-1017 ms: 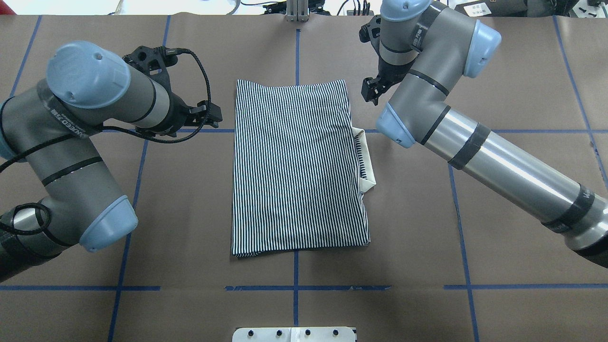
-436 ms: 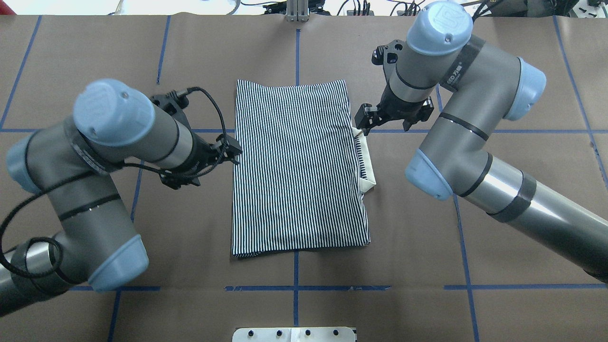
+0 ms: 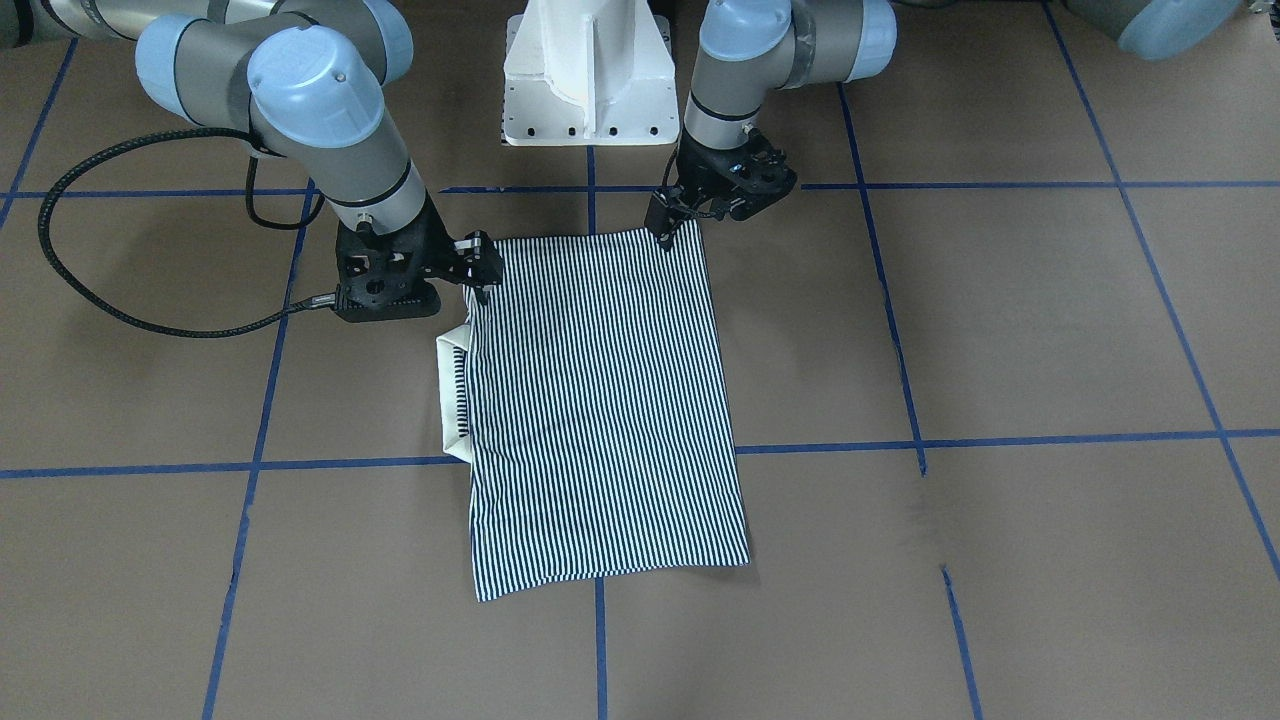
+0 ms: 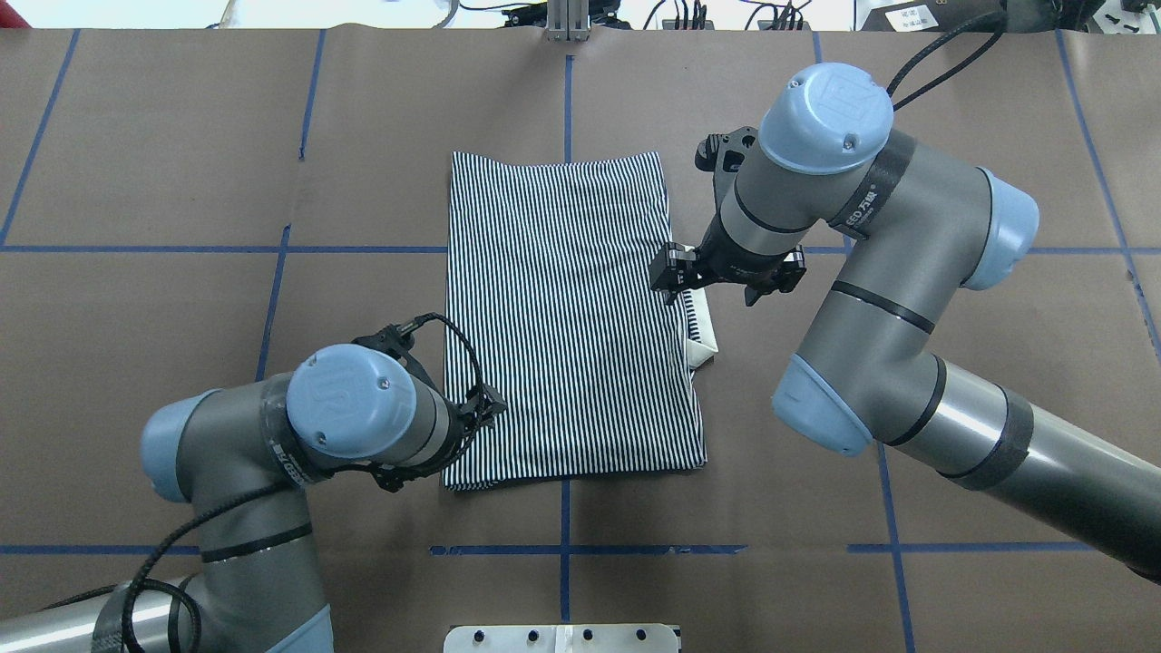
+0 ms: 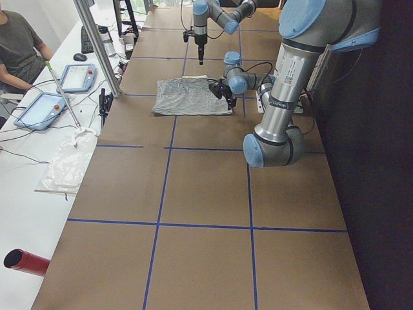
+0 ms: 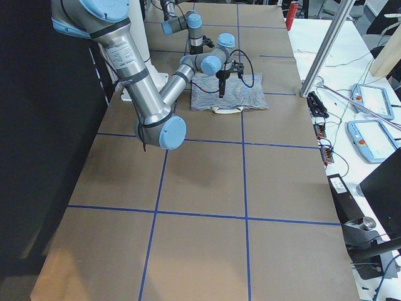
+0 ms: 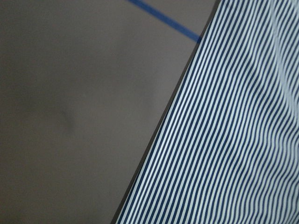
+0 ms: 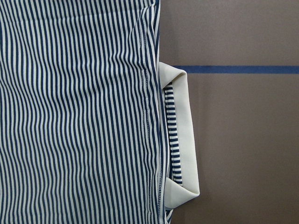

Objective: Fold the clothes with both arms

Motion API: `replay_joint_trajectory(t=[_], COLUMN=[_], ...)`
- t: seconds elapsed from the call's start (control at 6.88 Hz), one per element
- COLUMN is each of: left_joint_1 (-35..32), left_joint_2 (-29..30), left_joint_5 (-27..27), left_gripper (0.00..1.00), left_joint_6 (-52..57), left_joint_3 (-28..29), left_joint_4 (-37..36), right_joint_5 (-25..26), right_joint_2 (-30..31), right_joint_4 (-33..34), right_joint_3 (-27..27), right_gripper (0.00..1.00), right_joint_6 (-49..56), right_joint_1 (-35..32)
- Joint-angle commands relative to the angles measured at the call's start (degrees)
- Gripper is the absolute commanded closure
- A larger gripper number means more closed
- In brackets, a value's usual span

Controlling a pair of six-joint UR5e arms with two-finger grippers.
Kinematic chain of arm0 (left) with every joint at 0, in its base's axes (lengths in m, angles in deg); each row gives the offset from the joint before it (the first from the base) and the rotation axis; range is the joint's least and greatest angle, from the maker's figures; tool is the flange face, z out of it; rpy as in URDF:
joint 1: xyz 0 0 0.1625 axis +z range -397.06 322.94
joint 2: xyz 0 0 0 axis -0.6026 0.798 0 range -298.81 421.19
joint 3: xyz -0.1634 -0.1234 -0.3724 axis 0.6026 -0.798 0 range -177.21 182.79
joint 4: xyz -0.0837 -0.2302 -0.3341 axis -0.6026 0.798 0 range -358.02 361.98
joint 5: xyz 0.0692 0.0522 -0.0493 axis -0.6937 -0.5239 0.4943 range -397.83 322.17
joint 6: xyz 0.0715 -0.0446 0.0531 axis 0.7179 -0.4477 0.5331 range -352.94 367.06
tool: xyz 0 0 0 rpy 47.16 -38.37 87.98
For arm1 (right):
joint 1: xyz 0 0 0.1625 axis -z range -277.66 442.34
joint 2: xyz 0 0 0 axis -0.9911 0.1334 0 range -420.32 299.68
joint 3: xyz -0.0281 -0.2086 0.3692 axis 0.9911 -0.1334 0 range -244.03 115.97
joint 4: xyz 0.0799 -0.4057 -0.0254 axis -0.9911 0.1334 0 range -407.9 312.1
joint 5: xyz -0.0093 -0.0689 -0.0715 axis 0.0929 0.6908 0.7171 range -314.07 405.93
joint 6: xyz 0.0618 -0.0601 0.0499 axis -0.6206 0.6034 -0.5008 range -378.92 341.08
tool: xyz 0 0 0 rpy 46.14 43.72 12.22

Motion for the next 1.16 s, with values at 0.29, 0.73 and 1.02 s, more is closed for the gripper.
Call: replay_joint_trajectory(t=[0.29, 0.73, 1.02], left_joint_1=[2.29, 2.29, 2.47], left_joint_2=[0.78, 0.69, 0.43], left_joint_5=[-3.27, -3.37, -3.45], left_gripper=[0.08, 0.40, 0.99], left_joint_6=[-3.10, -3.36, -3.45], left_joint_3=[3.24, 3.24, 3.07], left_joint_4=[-0.05, -0.05, -0.05], right_joint_5=[0.22, 0.22, 0.22], right_joint_2=[0.26, 0.35, 0.87], right_joint_4=[0.00, 0.00, -0.09], right_joint_3=[-0.01, -0.19, -0.19], right_gripper=[0.00, 0.00, 0.00], right_joint_6=[-0.24, -0.24, -0.24], right_joint_1=[0.42, 0.42, 0.42])
